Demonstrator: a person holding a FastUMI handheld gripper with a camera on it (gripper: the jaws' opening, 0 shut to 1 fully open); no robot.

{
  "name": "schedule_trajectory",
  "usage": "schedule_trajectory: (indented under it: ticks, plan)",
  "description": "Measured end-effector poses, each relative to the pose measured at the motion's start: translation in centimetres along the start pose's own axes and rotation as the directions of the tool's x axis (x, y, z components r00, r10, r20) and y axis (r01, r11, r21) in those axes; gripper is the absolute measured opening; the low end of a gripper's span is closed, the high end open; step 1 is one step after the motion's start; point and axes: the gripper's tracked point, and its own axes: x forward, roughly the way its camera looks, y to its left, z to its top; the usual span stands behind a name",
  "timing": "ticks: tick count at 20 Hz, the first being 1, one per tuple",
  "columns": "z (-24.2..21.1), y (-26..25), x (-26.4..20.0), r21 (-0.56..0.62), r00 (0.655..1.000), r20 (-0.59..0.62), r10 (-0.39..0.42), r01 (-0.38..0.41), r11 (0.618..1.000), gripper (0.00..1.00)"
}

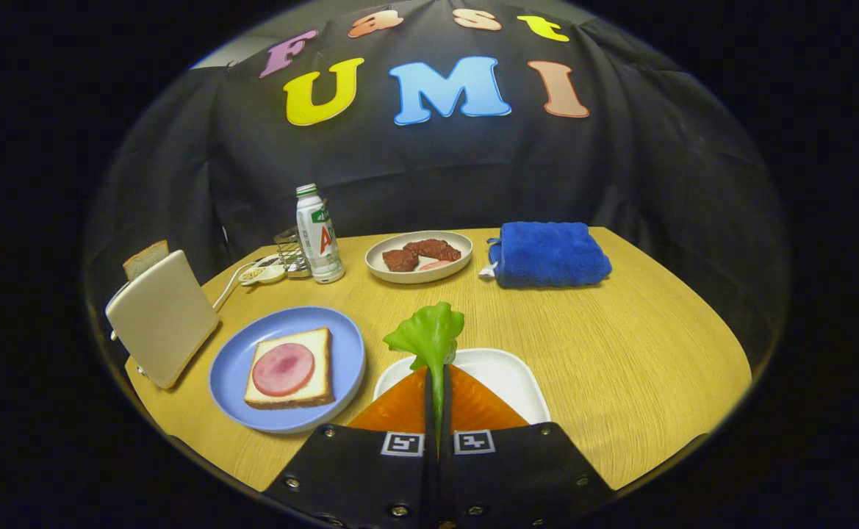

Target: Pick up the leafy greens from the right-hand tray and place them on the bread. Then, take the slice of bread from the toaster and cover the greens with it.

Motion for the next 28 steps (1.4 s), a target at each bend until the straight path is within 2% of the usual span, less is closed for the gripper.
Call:
schedule_trajectory:
  ticks: [6, 11, 16, 25, 27, 28]
  plan:
    - [2.9, 5.8, -0.5, -0.033, 0.993, 0.051, 0.109, -0.108, 0.994, 0.01]
    - [3.3, 11.5, 0.5, -0.06, 0.975, 0.048, 0.216, -0.213, 0.975, 0.01]
    - [2.8, 15.5, 1.8, -0.05, 0.958, 0.022, 0.285, -0.284, 0.958, 0.01]
    - [1.4, 16.6, 4.0, -0.065, 0.965, -0.008, 0.262, -0.262, 0.963, 0.01]
    - [1.5, 16.5, 4.0, -0.06, 0.967, -0.007, 0.256, -0.256, 0.965, 0.02]
    - [1.6, 16.5, 4.2, -0.062, 0.968, -0.005, 0.25, -0.25, 0.966, 0.06]
